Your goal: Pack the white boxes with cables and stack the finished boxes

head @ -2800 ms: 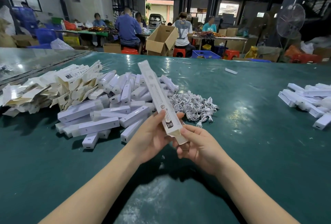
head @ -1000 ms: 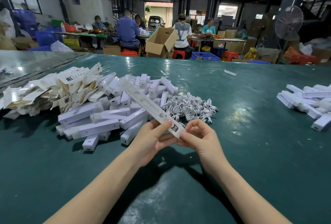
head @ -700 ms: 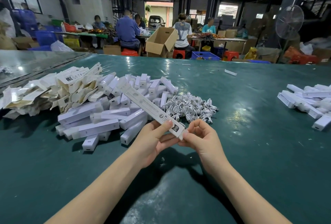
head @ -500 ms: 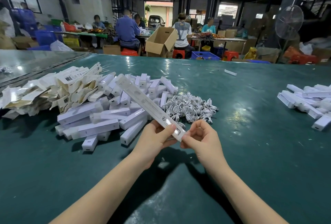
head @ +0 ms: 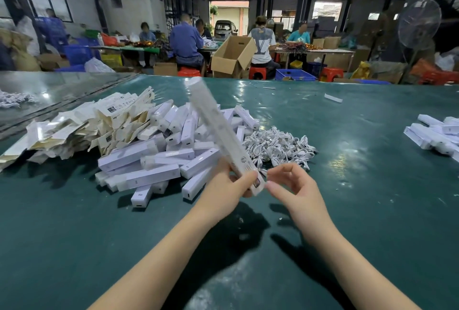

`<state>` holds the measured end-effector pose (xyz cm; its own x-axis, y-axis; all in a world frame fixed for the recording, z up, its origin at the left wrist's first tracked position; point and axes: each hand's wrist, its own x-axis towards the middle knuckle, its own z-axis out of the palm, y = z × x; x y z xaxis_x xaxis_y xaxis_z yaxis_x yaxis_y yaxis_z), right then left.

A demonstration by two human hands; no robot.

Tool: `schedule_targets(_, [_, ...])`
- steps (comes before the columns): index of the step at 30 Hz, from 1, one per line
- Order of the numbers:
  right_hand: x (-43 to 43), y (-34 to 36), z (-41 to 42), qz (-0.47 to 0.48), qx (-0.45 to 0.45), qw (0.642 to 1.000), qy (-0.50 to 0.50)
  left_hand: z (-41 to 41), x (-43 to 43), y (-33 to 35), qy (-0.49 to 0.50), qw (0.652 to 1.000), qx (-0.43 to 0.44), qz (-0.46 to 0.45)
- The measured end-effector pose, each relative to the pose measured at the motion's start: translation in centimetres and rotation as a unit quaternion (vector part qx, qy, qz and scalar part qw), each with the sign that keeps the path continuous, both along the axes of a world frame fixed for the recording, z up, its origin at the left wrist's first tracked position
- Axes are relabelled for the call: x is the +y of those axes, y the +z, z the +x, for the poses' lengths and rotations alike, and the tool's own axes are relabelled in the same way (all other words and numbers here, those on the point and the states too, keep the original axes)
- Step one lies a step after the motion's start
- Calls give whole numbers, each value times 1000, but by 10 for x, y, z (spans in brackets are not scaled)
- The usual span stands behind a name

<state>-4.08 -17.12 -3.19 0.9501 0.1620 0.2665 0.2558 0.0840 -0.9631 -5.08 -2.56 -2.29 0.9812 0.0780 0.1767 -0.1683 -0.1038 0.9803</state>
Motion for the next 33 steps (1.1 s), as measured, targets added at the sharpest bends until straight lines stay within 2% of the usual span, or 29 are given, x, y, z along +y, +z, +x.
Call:
schedule_targets(2, [-3, 2, 2, 47, 9, 999, 7, -4, 1, 3, -123, 989, 42, 71])
schedule_targets(4, [-7, 6, 6, 149, 72, 984, 58, -10, 4, 8, -258, 946, 99, 169])
schedule_targets(6, [-13, 10, 8, 193, 111, 973, 59, -14, 8, 13, -310, 909, 131, 247])
schedule_targets(7, [-15, 10, 10, 206, 121, 970, 45, -14, 11, 14, -300, 908, 133, 261])
schedule_targets(9, [-18, 8, 13, 211, 128, 969, 7, -12, 17, 16, -221, 932, 97, 269])
schedule_targets(10, [-19, 7, 14, 199, 130, 971, -8, -9, 22, 16, -138, 945, 55, 292])
schedule_targets(11, [-20, 6, 14, 180, 127, 975, -22, -5, 27, 16, -23, 940, 3, 341])
schedule_targets(12, [-20, 6, 14, 162, 122, 979, -34, -2, 34, 16, 99, 907, -41, 408])
schedule_targets(13, [-19, 4, 14, 146, 115, 982, -45, 1, 41, 16, 193, 857, -51, 476])
schedule_targets(14, [-19, 3, 13, 134, 102, 984, -58, 3, 49, 14, 243, 810, -26, 533])
schedule_targets(16, [-19, 1, 13, 112, 47, 986, -113, 6, 61, 9, 266, 758, 53, 593])
schedule_targets(18, [-20, 1, 13, 87, -34, 977, -190, 8, 66, 3, 258, 744, 84, 611])
schedule_targets(20, [-23, 5, 13, 91, -96, 964, -230, 12, 66, -1, 262, 742, 74, 613])
schedule_targets(22, [-24, 6, 14, 103, -108, 960, -239, 14, 65, -2, 267, 735, 66, 619])
schedule_targets(24, [-21, 4, 14, 109, -68, 966, -223, 14, 64, -2, 276, 730, 58, 623])
schedule_targets(26, [-15, -1, 14, 116, -14, 973, -199, 12, 62, 1, 294, 740, 49, 602])
schedule_targets(28, [-7, -5, 9, 100, 11, 982, -162, 9, 57, 9, 314, 752, -5, 579])
schedule_targets(29, [-4, -7, 7, 90, 11, 986, -143, 6, 53, 13, 313, 772, -48, 551])
schedule_targets(31, [2, -9, 2, 76, 5, 991, -114, -2, 39, 21, 253, 855, -97, 442])
schedule_targets(33, [5, -10, 1, 63, -2, 993, -101, -9, 19, 23, 158, 912, -57, 374])
